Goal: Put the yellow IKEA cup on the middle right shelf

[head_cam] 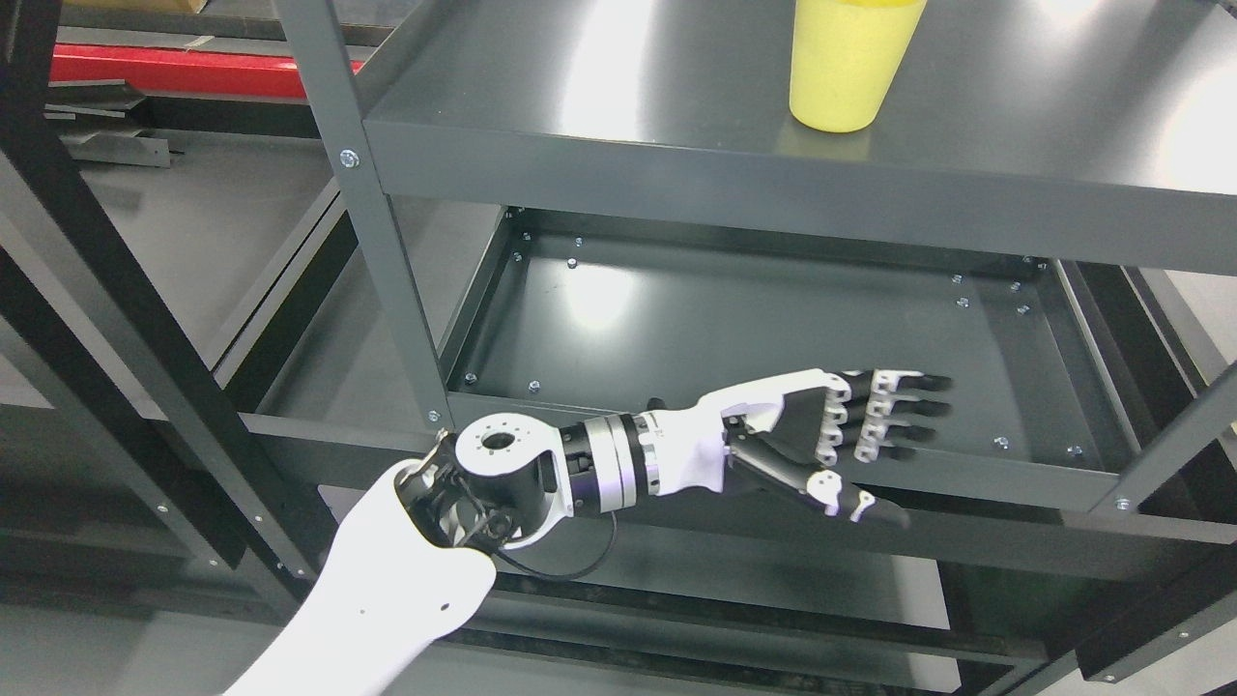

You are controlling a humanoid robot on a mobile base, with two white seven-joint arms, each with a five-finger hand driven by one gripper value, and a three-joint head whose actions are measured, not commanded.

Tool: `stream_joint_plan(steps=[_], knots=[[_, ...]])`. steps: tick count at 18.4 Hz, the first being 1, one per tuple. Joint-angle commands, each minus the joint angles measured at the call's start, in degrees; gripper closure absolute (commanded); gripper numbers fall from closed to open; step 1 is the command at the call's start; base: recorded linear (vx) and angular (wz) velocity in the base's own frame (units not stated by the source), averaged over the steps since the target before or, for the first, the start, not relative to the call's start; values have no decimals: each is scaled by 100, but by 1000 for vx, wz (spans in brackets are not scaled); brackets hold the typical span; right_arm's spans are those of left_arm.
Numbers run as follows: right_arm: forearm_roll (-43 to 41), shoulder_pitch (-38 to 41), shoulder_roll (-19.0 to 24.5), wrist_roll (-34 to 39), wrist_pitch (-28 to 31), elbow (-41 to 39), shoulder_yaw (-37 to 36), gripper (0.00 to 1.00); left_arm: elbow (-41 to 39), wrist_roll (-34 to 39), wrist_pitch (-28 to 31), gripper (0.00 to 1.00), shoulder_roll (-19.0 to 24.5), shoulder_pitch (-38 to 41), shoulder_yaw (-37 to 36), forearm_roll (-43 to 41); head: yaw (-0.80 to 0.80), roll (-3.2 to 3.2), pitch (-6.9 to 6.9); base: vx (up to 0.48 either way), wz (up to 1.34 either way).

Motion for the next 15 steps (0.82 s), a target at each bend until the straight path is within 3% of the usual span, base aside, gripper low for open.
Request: stream_joint_plan(steps=[1,4,6,10,15], knots=[[-141,79,-100,4,4,0,97,1,1308,130,-1031,1,-489,857,1564,-2678,0,0,0,0,0],[-141,79,-100,4,4,0,97,1,1414,665,-1575,1,-593,1139,2515,-3293,0,0,0,0,0],[-141,79,-100,4,4,0,97,1,1397,754,-1963,1,-593,1385,2728,-3760,0,0,0,0,0],[-141,79,-100,4,4,0,97,1,1318,1166,-2008,2,-593,1465,3167,-4052,0,0,0,0,0],[-141,79,-100,4,4,0,97,1,1151,1572,-2017,2,-593,1430,2906,-4052,0,0,0,5,2]])
